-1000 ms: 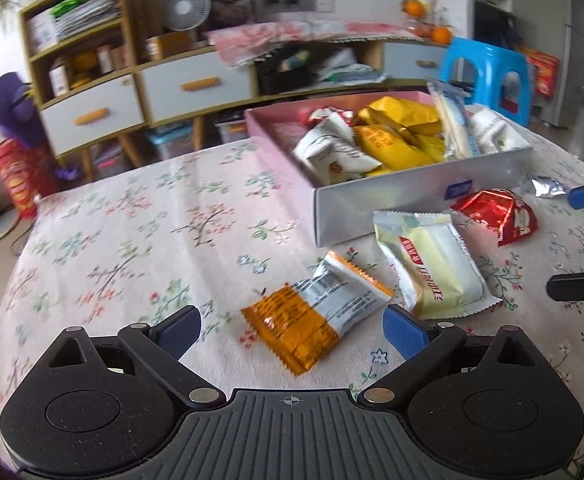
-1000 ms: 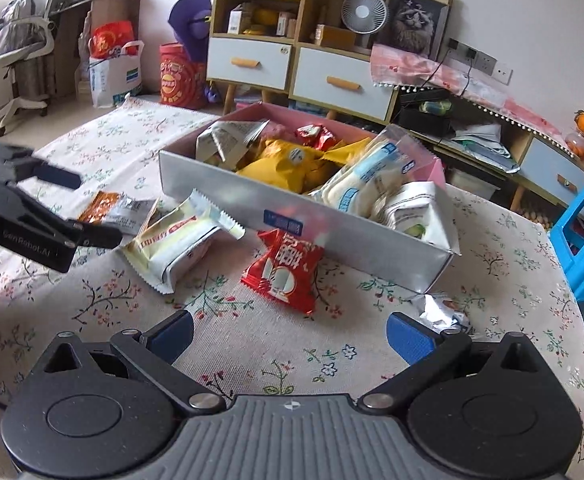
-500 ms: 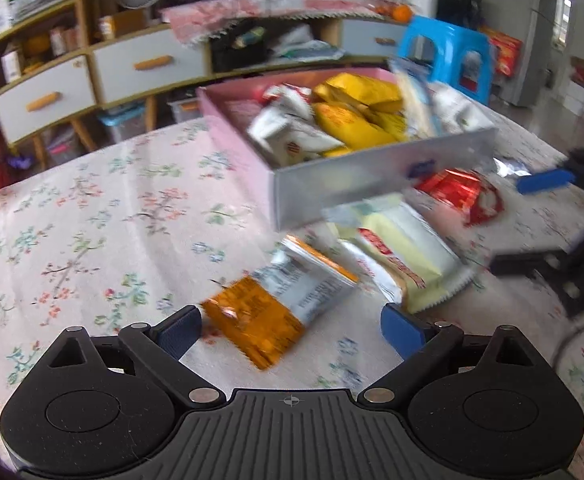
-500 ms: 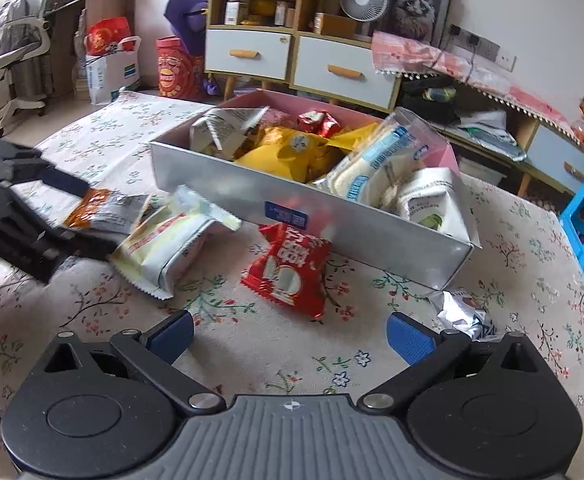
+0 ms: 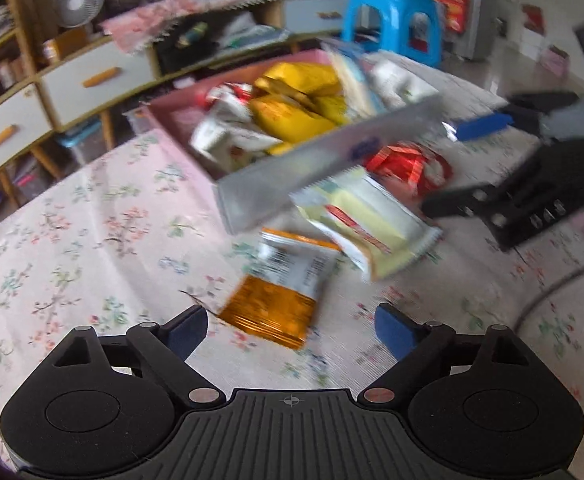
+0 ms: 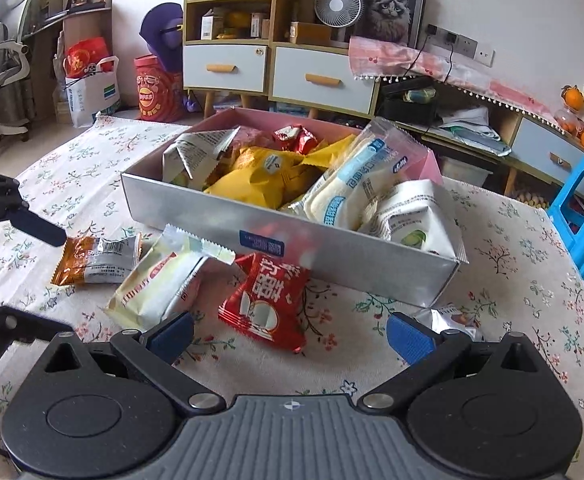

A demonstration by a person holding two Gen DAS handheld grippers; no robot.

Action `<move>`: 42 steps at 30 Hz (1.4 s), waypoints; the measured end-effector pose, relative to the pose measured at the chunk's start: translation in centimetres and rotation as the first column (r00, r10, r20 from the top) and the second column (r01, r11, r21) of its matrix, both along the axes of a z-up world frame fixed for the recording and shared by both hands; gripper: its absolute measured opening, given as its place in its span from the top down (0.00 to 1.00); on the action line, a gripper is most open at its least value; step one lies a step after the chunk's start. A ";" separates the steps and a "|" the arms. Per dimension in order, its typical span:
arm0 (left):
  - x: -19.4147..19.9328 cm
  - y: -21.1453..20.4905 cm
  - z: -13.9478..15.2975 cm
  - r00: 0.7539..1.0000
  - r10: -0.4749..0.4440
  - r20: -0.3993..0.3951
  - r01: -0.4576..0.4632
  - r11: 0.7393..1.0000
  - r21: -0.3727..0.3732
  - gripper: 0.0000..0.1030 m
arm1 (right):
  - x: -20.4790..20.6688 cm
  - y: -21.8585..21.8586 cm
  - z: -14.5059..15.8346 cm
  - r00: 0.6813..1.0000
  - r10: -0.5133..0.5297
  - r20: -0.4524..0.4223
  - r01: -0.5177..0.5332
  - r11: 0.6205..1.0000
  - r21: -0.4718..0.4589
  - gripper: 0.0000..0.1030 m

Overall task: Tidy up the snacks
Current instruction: 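Lift both open tools out of the box back toward the remaining snacks, then grasp the orange-and-white bar with left tool while right grasps red snack packet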

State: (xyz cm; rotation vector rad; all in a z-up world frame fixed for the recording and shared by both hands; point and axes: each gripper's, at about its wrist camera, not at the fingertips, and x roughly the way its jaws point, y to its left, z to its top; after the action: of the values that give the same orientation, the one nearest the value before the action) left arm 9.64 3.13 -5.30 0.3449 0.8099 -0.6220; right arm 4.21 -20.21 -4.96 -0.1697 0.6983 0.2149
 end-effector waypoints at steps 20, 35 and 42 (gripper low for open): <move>1.2 0.0 -0.4 0.986 0.168 0.000 -0.167 0.983 -0.079 0.61 | 1.5 -0.8 0.1 0.998 -0.045 -0.037 0.048 0.994 0.095 0.61; 1.0 -0.9 -0.3 0.953 0.301 -0.009 -0.301 0.952 -0.057 0.60 | 1.8 -0.7 -0.1 0.997 -0.048 -0.055 0.053 0.994 0.097 0.65; 0.9 -1.1 -0.1 0.944 0.327 -0.032 -0.328 0.942 -0.066 0.62 | 1.9 -0.6 0.1 0.997 -0.044 -0.058 0.050 0.993 0.111 0.67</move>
State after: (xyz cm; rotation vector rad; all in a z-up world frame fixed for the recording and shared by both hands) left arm 10.50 2.00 -5.41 0.1338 0.8402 -0.3404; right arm 6.07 -20.82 -4.87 -0.0399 0.7428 0.2136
